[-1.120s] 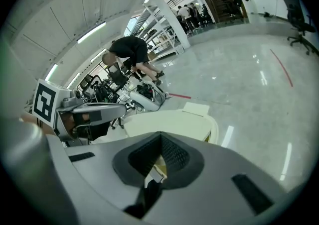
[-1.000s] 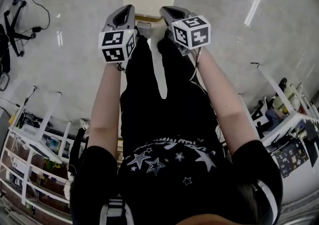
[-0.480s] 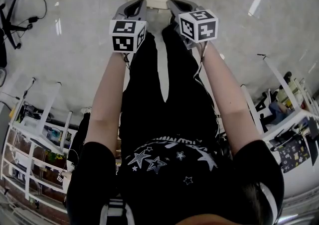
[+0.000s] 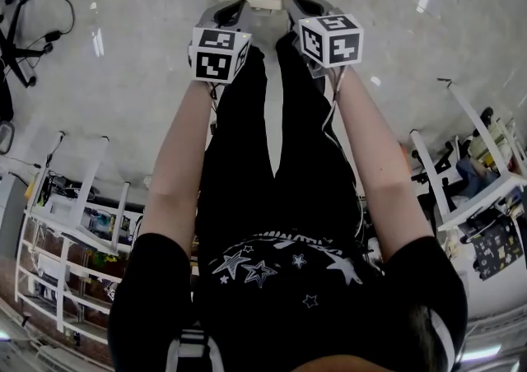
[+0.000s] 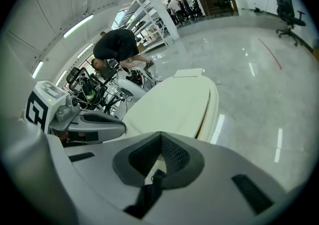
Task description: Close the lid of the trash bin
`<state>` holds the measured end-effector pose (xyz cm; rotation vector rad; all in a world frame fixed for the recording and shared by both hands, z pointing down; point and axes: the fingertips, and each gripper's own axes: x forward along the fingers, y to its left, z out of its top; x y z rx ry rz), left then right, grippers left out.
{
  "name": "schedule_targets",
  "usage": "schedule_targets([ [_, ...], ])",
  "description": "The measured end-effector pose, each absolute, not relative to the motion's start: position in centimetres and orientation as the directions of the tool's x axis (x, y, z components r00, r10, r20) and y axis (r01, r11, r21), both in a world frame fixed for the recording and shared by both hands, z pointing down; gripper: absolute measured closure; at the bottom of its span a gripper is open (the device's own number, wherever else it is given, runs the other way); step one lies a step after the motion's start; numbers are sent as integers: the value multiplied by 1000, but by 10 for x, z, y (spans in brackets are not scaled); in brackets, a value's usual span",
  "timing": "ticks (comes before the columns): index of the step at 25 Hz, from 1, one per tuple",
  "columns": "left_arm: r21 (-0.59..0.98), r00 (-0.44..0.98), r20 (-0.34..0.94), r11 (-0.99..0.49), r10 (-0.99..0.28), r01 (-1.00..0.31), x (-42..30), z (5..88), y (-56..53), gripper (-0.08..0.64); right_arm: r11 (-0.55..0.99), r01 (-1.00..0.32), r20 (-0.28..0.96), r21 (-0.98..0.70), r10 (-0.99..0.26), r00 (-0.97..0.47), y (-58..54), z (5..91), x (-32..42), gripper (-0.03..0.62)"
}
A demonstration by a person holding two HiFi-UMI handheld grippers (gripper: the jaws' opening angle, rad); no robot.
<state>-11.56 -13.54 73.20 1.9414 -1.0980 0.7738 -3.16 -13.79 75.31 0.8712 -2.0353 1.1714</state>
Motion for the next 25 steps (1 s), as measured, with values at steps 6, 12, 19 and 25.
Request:
schedule_targets([
  [6, 331, 451, 811, -343, -373, -879, -115, 757, -130, 549, 386, -798, 799, -463, -209, -564, -133, 774, -31, 597],
  [12, 347, 458, 824, -343, -334, -873, -115, 773, -128, 549, 360, -811, 813, -461, -195, -548, -130, 787, -30, 597],
  [19, 390, 496, 812, -346, -308, -854, -113, 778, -128, 549, 354, -807, 814, -473, -175, -554, -129, 791, -29, 597],
  [25, 380, 477, 832, -335, -284, -862, -112, 786, -127, 549, 360, -808, 823, -467, -156, -546, -128, 795, -28, 597],
])
